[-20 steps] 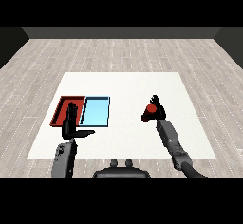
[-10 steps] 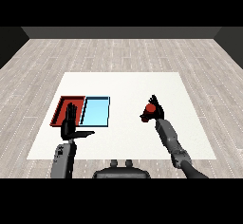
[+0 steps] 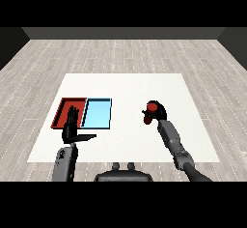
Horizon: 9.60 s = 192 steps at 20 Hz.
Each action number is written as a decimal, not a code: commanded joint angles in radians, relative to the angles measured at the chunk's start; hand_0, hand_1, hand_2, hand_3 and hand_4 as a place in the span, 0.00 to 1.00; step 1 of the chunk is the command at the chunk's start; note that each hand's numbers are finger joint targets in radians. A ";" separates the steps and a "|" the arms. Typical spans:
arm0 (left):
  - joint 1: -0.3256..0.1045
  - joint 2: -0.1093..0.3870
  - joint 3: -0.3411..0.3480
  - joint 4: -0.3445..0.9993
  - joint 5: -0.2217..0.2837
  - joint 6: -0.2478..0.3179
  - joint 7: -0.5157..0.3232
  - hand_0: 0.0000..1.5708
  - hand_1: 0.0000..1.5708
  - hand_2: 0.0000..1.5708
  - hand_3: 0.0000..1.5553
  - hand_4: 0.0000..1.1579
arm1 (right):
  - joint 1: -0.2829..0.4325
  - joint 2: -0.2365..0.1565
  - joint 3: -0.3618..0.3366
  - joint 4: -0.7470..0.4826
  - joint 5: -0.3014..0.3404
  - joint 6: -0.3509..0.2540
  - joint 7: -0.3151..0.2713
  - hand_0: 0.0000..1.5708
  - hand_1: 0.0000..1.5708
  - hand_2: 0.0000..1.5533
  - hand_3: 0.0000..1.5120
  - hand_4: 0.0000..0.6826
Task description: Pick the red can and put it in the red box
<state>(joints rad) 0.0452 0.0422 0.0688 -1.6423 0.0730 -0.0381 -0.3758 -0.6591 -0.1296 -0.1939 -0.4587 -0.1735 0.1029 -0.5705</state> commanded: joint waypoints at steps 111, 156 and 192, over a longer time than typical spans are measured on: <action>-0.419 -0.039 -0.645 0.251 0.009 0.620 0.242 1.00 1.00 1.00 0.96 0.99 | 0.160 0.129 0.647 -0.901 -0.142 -0.442 0.195 0.00 0.00 0.00 0.00 0.00; -0.565 0.386 -0.166 0.603 -0.148 0.434 0.393 0.98 0.98 0.97 0.93 0.93 | 0.646 -0.068 0.214 -1.042 -0.129 -0.213 0.122 0.00 0.00 0.00 0.00 0.00; -0.852 0.428 -0.064 1.601 -0.279 0.369 0.412 0.00 0.00 0.00 0.00 0.00 | 0.624 -0.041 0.232 -1.089 -0.060 -0.181 0.015 0.00 0.00 0.00 0.00 0.00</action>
<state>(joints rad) -0.7783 0.4830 -0.0136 -0.0380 -0.2215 0.3060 -0.0001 -0.0203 -0.1922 0.0241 -1.5516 -0.2450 -0.0693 -0.5530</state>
